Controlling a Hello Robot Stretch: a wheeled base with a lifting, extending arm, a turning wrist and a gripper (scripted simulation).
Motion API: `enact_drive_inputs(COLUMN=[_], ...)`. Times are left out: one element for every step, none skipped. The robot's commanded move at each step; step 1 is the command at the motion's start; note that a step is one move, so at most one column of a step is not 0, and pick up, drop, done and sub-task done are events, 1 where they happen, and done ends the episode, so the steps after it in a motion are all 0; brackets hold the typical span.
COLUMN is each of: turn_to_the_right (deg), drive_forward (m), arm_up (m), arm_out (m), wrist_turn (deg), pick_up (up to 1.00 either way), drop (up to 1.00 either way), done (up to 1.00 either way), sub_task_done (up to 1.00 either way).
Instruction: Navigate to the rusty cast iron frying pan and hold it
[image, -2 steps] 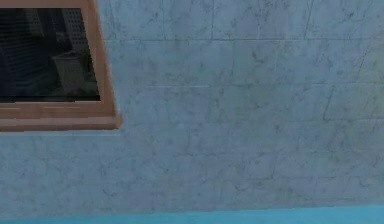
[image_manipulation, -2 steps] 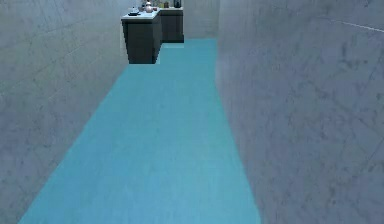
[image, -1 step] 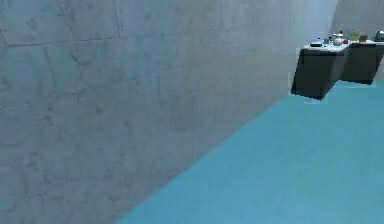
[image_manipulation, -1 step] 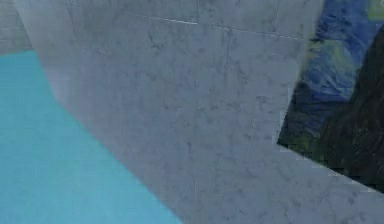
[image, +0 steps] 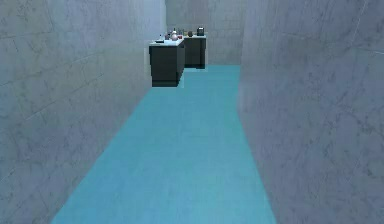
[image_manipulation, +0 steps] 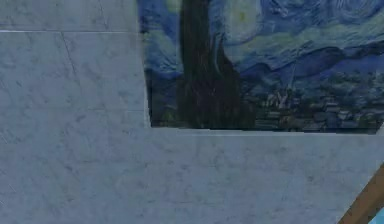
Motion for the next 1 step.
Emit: enact_drive_inputs(turn_to_the_right=[0.0], drive_forward=[1.0], arm_up=[0.0], arm_out=[0.0], wrist_turn=[0.0], pick_up=[0.0], drop=[0.0], done=[0.0], sub_task_done=[0.0])
